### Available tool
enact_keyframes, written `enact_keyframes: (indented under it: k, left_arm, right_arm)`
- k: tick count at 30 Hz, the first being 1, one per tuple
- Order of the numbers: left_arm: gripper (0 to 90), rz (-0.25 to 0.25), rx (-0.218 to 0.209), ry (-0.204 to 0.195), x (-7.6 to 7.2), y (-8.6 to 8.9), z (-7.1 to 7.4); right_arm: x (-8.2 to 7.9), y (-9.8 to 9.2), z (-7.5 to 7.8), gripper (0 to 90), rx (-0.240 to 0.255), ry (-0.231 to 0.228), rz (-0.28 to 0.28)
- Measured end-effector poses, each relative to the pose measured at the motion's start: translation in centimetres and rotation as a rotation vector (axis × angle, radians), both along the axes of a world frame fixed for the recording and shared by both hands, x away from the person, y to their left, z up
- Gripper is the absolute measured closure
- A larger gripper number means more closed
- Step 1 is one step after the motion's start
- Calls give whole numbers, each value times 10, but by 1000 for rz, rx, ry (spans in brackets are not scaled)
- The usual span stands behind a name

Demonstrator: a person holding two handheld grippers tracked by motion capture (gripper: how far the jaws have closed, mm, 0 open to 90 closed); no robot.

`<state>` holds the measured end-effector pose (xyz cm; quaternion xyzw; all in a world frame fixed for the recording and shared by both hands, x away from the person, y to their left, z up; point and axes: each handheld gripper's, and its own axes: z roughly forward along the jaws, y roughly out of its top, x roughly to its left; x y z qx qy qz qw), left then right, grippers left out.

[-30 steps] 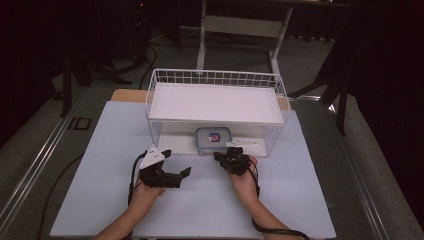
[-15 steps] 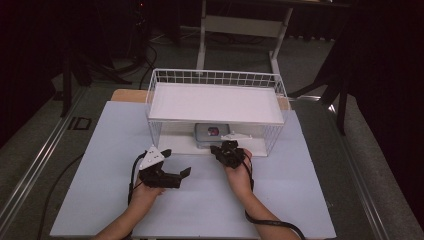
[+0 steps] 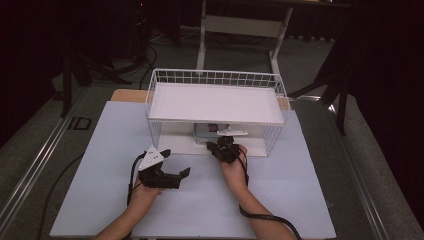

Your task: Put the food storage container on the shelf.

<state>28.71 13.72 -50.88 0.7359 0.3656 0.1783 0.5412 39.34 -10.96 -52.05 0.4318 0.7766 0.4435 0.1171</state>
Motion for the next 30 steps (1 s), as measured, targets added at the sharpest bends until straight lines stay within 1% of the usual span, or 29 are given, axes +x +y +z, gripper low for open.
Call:
enact_keyframes:
  k: [3,6,8,10,12,13,14,15,16,18,19,20,21,22,23,24,25,26,27,28,29,30]
  left_arm:
    - [25,-4,-2,0,0,-1,0]
    - [25,-7,-1,-4,-1,-1,1]
    - [25,-15,-8,-4,-2,-1,1]
    - [25,-23,-16,-7,-3,-1,3]
    - [25,-33,-26,-22,-4,0,4]
    - [25,-38,-37,-38,-5,-1,6]
    - [25,-42,-48,-63,-6,-1,7]
    - [25,-51,-55,-83,-7,-2,9]
    - [25,-64,-62,-98,-8,-3,11]
    - [25,-89,-71,-105,-8,-5,16]
    - [25,-104,-79,-108,-9,-6,19]
    - [25,-104,-79,-108,-9,-6,19]
    - [25,-129,-78,-104,-10,-8,25]
    - [25,-142,-77,-99,-10,-9,27]
    - [25,-164,-85,-93,-11,-11,29]
    - [25,-179,-74,-74,-11,-12,31]
    - [25,-190,-63,-63,-12,-14,32]
    - [25,-190,-63,-63,-12,-14,32]
    - [25,-213,-39,-48,-14,-16,34]
    - [25,-222,-29,-43,-15,-17,34]
    - [25,-234,-22,-33,-18,-17,35]
    - [25,-234,-22,-33,-18,-17,35]
  right_arm:
    - [0,-2,0,887,3,1,-5]
    - [-8,-9,1,880,-5,11,7]
    - [-16,-13,4,878,-26,-13,24]
    - [-23,-19,6,870,-33,-22,37]
    - [-31,-28,10,862,-30,-29,41]
    - [-34,-31,11,846,-29,-31,45]
    - [-39,-35,13,824,-30,-35,48]
    - [-43,-38,15,795,-28,-42,50]
    - [-47,-41,17,741,-20,-51,54]
    - [-54,-46,22,669,-29,-72,64]
    - [-58,-48,24,622,-18,-79,65]
    - [-58,-48,24,622,-18,-79,65]
    - [-62,-51,26,572,-7,-76,72]
    - [-68,-55,29,492,-13,-83,78]
    - [-70,-56,31,442,-12,-86,81]
    - [-73,-59,33,385,-4,-87,86]
    - [-75,-61,34,344,4,-87,86]
    - [-75,-61,34,344,4,-87,86]
    - [-76,-63,35,282,12,-83,89]
    - [-80,-66,36,169,32,-73,105]
    - [-82,-68,36,162,40,-76,102]
    - [-82,-68,36,162,40,-76,102]
